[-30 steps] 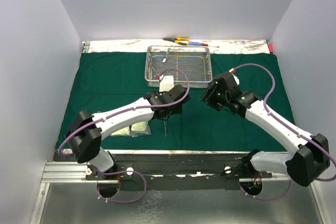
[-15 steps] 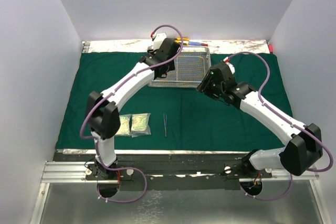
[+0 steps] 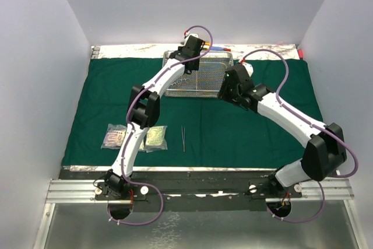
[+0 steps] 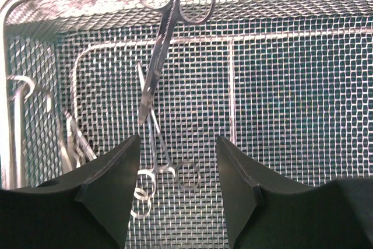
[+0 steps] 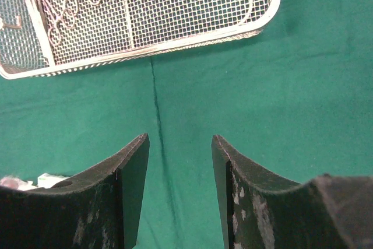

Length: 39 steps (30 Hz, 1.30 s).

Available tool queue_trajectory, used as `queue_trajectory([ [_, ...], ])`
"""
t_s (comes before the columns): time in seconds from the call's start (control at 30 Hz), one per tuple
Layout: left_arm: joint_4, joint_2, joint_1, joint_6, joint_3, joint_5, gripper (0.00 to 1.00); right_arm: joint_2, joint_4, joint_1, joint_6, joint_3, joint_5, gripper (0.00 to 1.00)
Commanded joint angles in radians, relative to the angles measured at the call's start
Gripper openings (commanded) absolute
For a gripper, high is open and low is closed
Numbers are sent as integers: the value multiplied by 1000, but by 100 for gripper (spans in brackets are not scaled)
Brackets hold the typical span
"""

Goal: Open and lay out the surgical kit
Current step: Pick up the medical item from the container.

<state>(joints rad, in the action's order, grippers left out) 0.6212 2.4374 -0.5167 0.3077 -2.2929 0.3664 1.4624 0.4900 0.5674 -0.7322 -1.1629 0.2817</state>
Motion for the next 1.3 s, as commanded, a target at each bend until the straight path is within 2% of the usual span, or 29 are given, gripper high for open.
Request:
queue_trajectory([
  [0.0,-54,88,35,-99,-112,-88,57,57,3,-11,48,-57,18,51],
  [0.4,-156,134,69,-141,-67,-89,58,178,55,-23,45,-166,8,50],
  [0.7,-214,184,99,-159,-73,-220,52,232,97,-29,35,-228,15,50],
  [0.87,-250,201,99,-190,-82,-266,42,237,121,-33,40,-242,27,50],
  [1.07,-279,185,98,-202,-79,-278,18,242,140,-40,57,-256,37,50],
  [1.27,-302,121,88,-194,-33,-239,7,250,142,-46,73,-265,34,49],
])
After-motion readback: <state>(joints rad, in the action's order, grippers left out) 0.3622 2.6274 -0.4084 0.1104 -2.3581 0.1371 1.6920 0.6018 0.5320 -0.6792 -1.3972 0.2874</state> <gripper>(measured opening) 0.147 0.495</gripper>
